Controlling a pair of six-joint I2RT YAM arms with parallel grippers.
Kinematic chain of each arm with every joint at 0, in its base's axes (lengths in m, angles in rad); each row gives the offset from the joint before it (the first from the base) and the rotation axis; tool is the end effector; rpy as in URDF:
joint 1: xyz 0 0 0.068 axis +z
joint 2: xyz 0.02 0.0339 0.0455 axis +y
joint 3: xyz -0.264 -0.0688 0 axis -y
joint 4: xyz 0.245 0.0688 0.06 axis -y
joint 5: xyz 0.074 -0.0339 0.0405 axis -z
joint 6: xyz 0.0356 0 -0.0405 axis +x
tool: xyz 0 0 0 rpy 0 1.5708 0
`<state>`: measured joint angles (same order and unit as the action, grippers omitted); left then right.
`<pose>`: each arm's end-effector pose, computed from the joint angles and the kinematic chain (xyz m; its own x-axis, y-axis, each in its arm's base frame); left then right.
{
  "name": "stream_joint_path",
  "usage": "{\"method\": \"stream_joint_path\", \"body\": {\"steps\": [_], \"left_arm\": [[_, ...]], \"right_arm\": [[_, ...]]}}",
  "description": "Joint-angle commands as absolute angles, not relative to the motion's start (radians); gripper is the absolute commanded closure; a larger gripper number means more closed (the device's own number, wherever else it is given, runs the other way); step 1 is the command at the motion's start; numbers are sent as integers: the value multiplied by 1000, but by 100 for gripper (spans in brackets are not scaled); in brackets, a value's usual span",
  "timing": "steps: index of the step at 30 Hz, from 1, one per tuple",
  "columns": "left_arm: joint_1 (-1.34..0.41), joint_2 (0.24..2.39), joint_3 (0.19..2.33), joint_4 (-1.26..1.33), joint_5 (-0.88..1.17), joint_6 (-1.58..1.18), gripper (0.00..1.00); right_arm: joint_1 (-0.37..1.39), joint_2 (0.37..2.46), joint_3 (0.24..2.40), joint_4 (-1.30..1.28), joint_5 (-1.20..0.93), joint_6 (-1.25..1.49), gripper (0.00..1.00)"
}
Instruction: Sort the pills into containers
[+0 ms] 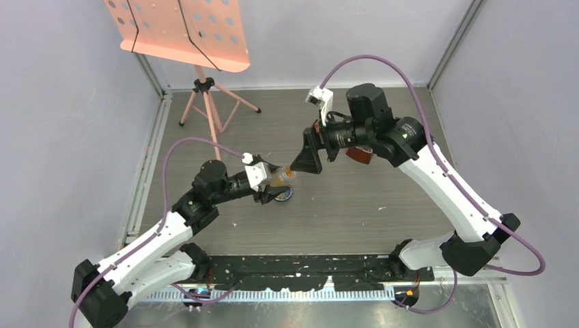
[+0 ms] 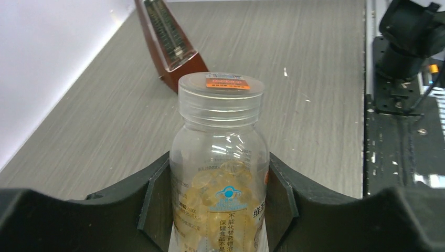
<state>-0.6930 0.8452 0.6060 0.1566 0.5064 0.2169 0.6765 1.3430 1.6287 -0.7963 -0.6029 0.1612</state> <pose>0.1442 -0.1422 0.3026 0.1383 0.1298 -0.9819 0.9224 0.3441 0.1754 0.1969 0.1840 0.4468 -0.5208 -0.2486 -0.8167 -0.8286 0.3774 0.4135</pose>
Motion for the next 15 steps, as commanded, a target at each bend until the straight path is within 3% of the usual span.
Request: {"method": "stream_joint_path", "body": {"steps": [1,8,15], "left_arm": [[-685,847,684,118,629,194,100],[-675,877,727,77,732,167,100],[-674,896,736,100,739,150,100]], "right_arm": [[704,1343,1637,-894,-635,-191,0],[796,1301,1556,-865,-556,-382,1],[830,1281,1510,-787,-530,-382,8]]}}
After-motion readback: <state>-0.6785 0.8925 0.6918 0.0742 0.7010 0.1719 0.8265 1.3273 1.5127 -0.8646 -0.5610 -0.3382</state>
